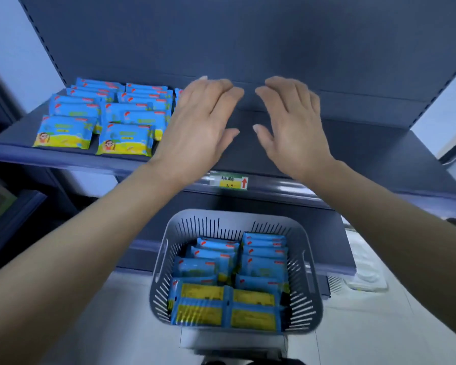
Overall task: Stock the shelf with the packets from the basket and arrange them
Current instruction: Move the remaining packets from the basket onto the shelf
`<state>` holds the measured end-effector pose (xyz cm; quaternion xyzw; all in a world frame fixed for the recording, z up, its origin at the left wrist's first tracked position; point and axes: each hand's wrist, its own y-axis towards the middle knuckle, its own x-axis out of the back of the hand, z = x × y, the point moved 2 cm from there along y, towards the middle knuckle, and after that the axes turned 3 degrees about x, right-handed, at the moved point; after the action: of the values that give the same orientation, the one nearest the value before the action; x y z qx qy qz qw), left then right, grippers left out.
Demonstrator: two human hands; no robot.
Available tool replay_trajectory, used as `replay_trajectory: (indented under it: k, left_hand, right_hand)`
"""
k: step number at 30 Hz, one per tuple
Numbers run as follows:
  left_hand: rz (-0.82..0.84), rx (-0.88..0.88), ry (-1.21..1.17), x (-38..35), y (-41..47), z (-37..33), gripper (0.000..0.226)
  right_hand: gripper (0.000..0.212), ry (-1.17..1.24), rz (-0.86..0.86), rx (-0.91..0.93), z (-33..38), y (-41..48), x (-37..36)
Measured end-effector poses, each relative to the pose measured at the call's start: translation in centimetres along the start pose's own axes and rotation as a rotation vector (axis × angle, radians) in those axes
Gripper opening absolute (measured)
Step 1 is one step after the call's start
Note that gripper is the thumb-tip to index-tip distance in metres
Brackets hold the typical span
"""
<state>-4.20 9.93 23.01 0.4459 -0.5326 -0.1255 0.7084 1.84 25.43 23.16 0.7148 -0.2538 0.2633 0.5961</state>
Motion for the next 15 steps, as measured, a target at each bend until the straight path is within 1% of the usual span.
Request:
replay_trajectory:
  k: [1, 3, 6, 9, 12, 13, 15]
  left_hand:
    - [0.003, 0.012, -0.021, -0.3, -0.9, -0.5, 0.049]
    - [0.048, 0.033, -0.061, -1.8, -3.7, -1.5, 0.05]
    - [0.206, 0.074, -0.109, -5.4, -8.6, -2.6, 0.05]
    - [0.423, 0.128, -0.134, -9.4, -14.0, -3.4, 0.052]
    - [0.684, 0.229, -0.183, -12.3, -19.3, -3.3, 0.055]
    - [0.761, 0.264, -0.191, -12.9, -20.7, -3.0, 0.055]
    - [0.865, 0.312, -0.193, -13.8, -22.9, -2.3, 0.053]
  right_hand:
    - [0.049, 0.009, -0.004, -0.01, 0.2, -1.0, -0.1]
    - [0.05, 0.042, 0.042, -0.02, 0.9, -4.1, -1.1]
    - [0.047, 0.046, 0.191, -0.008, 2.0, -9.6, -4.2]
    - [0.051, 0.11, 0.486, -0.012, 2.8, -15.3, -8.0]
    - [0.052, 0.183, 0.904, -0.043, 3.4, -20.2, -11.0]
    - [0.053, 0.176, 1.012, -0.05, 3.5, -21.7, -12.0]
    - [0.053, 0.141, 1.153, -0.033, 3.4, -23.9, -13.5]
